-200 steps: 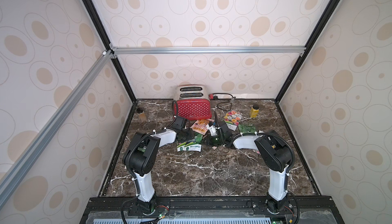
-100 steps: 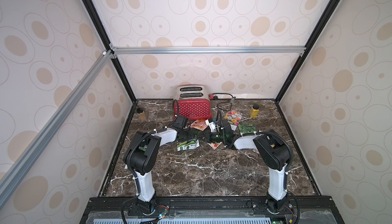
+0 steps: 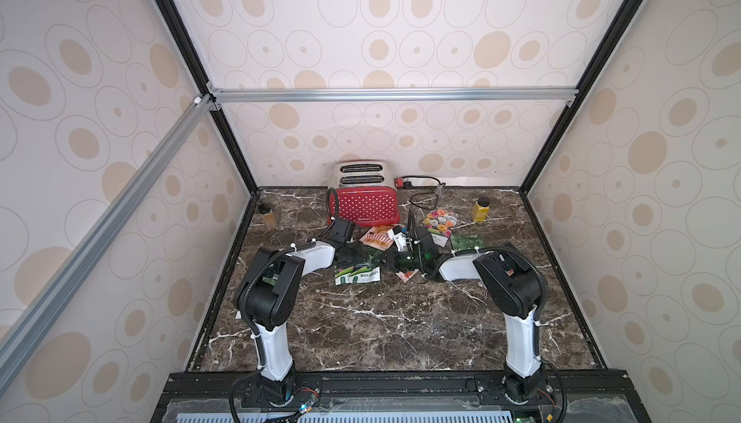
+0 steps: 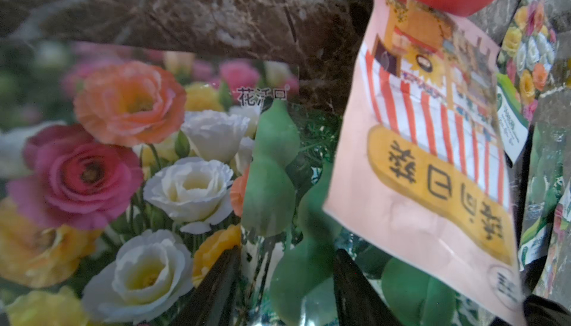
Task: Arrange the seed packets in a row
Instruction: Pick up the seed packet from the center of the board.
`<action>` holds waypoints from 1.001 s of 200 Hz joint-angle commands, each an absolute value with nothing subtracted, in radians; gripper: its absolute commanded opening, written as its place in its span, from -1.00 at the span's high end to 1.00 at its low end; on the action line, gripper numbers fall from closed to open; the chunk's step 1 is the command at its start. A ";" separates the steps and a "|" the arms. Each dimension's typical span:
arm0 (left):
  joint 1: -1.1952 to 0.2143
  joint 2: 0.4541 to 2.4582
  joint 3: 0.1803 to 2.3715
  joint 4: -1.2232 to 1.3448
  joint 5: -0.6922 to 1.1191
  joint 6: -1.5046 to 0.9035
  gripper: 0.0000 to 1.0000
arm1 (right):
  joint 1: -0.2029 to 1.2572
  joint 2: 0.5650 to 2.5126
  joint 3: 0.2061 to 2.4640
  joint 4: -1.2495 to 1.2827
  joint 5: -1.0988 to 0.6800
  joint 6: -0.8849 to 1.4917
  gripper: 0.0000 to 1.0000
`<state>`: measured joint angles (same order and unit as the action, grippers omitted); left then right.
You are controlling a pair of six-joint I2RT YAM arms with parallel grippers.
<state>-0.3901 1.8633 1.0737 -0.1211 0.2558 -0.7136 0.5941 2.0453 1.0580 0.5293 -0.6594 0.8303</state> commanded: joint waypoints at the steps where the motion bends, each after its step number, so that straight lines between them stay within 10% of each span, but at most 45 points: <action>1: -0.405 1.872 1.079 -0.207 0.248 -0.706 -0.01 | 0.594 2.063 1.090 0.500 -0.654 0.815 0.80; 200: -0.364 1.568 1.178 -0.406 0.181 -0.649 -0.42 | 0.594 1.553 0.822 0.273 -0.705 0.848 1.00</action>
